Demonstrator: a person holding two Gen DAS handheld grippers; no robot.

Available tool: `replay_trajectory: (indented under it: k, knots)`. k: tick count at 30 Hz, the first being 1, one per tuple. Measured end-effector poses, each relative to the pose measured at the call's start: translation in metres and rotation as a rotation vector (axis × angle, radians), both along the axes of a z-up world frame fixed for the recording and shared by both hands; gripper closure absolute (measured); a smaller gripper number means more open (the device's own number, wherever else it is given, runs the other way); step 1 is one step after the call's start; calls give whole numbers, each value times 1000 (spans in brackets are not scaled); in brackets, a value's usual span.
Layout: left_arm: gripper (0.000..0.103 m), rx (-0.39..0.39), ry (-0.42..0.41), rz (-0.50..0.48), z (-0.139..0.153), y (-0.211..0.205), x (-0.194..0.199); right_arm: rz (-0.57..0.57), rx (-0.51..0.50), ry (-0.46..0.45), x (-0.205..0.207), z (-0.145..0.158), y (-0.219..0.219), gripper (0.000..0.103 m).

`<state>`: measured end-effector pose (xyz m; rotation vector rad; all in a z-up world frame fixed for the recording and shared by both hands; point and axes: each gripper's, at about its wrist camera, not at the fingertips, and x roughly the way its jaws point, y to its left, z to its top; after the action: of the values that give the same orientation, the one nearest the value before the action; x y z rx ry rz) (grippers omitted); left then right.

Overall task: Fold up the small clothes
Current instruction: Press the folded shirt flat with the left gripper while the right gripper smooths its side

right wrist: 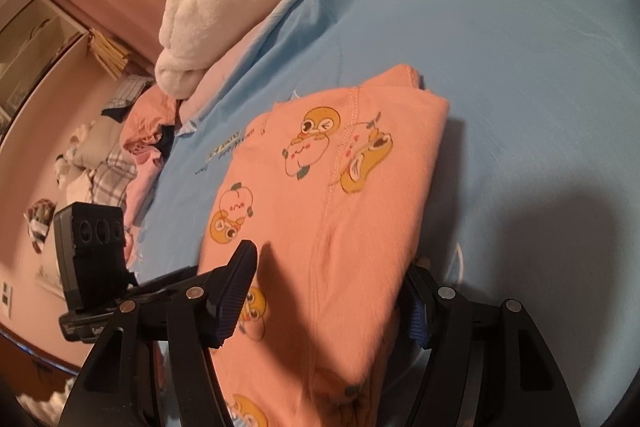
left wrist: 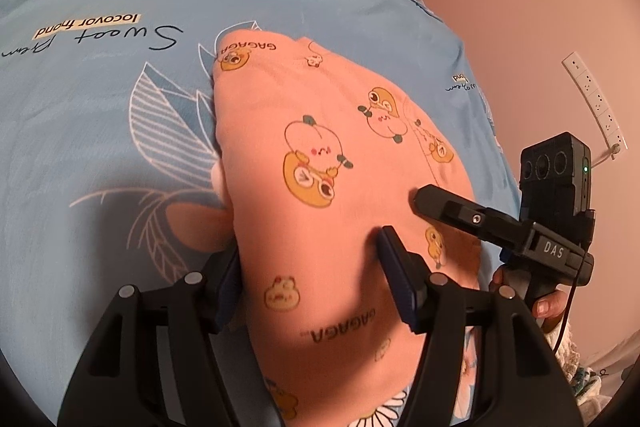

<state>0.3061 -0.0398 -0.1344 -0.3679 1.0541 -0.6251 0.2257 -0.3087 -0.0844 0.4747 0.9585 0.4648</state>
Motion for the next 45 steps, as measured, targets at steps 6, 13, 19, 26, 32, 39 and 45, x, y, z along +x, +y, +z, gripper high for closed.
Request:
replay_trajectory:
  k: [6, 13, 19, 26, 32, 39, 45]
  knots:
    - [44, 14, -16, 2, 1, -3, 2, 4, -14, -16, 4, -2, -1, 45]
    - [57, 55, -35, 20, 2, -6, 3, 4, -51, -34, 4, -2, 0, 57]
    - [64, 93, -51, 32, 7, -10, 1, 4, -109, -57, 2, 4, 9, 67]
    - [74, 112, -75, 48, 14, -8, -7, 0, -242, -148, -11, 21, 28, 76]
    - [76, 159, -119, 45, 27, -11, -20, -2, -248, -195, -22, 33, 34, 77]
    - [76, 178, -140, 38, 38, -9, -42, 13, -276, -217, -42, 44, 44, 78]
    - [76, 203, -166, 31, 51, -9, -64, 18, -279, -224, -61, 53, 49, 78]
